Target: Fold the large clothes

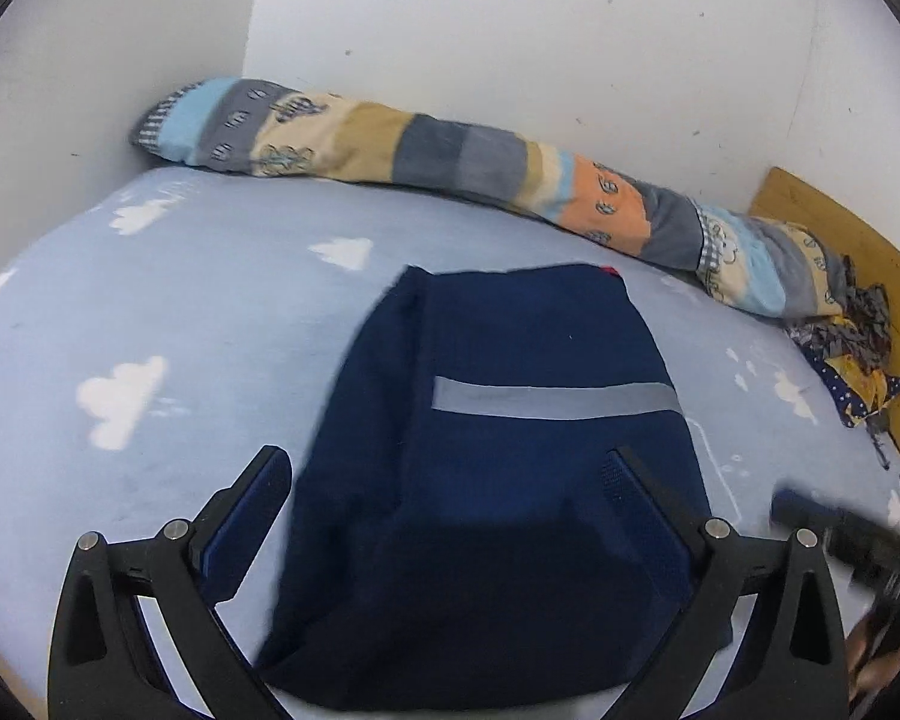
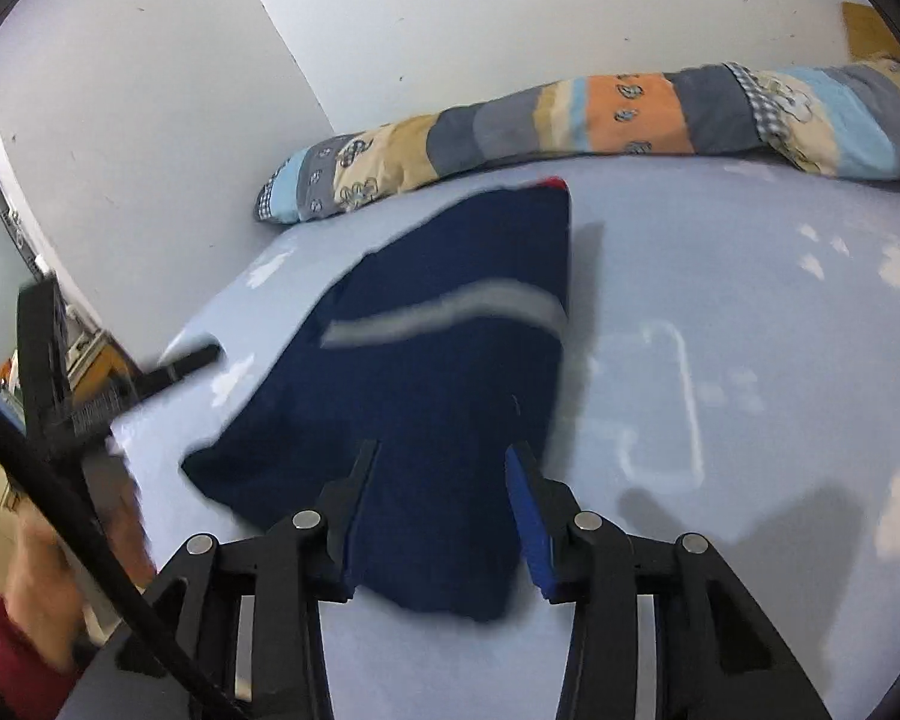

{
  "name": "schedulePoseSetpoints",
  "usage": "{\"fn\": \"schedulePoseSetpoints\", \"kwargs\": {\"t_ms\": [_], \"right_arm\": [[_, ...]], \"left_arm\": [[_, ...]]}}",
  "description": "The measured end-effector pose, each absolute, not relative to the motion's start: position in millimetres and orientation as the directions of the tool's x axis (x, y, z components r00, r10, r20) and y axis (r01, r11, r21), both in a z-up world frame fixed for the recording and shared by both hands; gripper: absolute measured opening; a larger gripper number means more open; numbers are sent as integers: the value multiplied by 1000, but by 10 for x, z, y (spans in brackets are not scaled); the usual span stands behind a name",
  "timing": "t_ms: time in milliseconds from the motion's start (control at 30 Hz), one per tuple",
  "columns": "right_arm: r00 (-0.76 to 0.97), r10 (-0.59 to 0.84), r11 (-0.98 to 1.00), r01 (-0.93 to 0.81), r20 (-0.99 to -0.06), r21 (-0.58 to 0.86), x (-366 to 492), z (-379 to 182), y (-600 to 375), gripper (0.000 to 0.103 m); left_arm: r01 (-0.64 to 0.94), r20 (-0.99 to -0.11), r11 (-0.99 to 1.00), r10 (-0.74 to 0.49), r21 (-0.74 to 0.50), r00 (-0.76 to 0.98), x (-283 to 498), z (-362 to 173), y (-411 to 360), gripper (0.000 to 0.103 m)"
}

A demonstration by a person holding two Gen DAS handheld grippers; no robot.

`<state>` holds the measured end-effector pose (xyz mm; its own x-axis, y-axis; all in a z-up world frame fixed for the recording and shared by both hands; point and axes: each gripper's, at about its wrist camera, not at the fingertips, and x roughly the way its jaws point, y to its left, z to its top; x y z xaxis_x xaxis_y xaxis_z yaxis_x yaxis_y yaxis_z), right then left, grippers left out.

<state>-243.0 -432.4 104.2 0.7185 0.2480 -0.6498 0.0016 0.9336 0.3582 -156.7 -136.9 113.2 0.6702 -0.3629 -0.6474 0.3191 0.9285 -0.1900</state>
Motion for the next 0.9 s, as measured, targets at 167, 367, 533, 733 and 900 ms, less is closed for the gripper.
{"fn": "schedulePoseSetpoints", "kwargs": {"t_ms": [167, 367, 533, 733, 900], "right_arm": [[717, 213, 944, 24, -664, 328, -1618, 1233, -4291, 45], [675, 177, 947, 82, -716, 312, -611, 1232, -4340, 45], [568, 145, 953, 139, -810, 268, 74, 775, -4336, 46], [510, 49, 975, 162, -859, 152, 244, 712, -4190, 49], [565, 220, 970, -45, -795, 237, 302, 957, -3547, 54]], "left_arm": [[283, -693, 936, -347, -211, 632, -1243, 917, -1613, 103], [179, -779, 972, -231, -154, 583, -1037, 582, -1634, 103], [97, -841, 988, -151, -118, 519, -961, 299, -1506, 103], [99, -833, 985, -175, -144, 525, -999, 400, -1444, 103], [57, -792, 995, -101, -84, 602, -1056, 574, -1410, 103]]}}
